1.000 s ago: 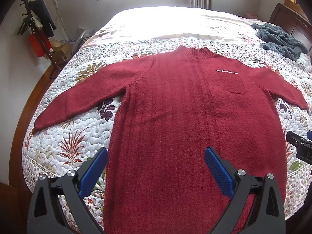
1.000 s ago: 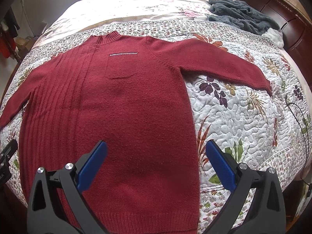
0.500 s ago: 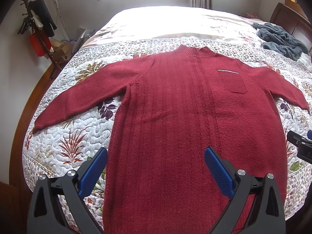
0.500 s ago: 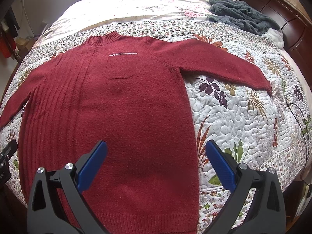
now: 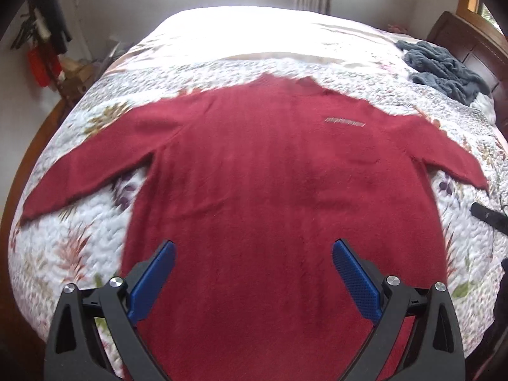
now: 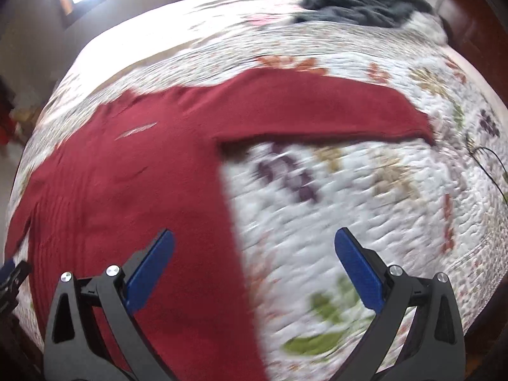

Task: Fold small clothes
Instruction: 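Move the right tool to the sweater sleeve cuff and grasp it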

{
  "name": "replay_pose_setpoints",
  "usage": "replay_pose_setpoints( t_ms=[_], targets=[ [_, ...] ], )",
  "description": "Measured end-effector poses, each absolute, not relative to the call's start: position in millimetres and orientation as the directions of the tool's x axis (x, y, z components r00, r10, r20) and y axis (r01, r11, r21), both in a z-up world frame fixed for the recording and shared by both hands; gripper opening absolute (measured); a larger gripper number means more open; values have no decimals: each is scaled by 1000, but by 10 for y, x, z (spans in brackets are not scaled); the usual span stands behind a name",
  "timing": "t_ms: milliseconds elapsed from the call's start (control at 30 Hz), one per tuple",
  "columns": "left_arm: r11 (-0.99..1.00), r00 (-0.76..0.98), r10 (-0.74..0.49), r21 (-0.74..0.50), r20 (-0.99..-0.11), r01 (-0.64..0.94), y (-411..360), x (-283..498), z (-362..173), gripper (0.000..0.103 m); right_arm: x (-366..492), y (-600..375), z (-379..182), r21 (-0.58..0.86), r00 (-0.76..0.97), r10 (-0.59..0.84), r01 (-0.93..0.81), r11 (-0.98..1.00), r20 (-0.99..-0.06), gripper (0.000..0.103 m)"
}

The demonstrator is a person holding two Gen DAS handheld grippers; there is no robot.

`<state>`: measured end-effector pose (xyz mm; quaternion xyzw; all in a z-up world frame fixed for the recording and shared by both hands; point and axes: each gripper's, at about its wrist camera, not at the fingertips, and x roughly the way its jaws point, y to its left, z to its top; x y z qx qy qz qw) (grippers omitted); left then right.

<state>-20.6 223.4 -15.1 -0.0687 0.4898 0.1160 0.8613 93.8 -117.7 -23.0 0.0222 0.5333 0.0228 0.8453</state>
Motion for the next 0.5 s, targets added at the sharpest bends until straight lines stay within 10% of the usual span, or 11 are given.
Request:
replay_pose_setpoints(
  t_ms=[500],
  targets=[
    [978,546,96,-23,-832,-208,1505,1135,-150,99,2487,-3853,-914,159,258,74,326,932,-963,99]
  ],
)
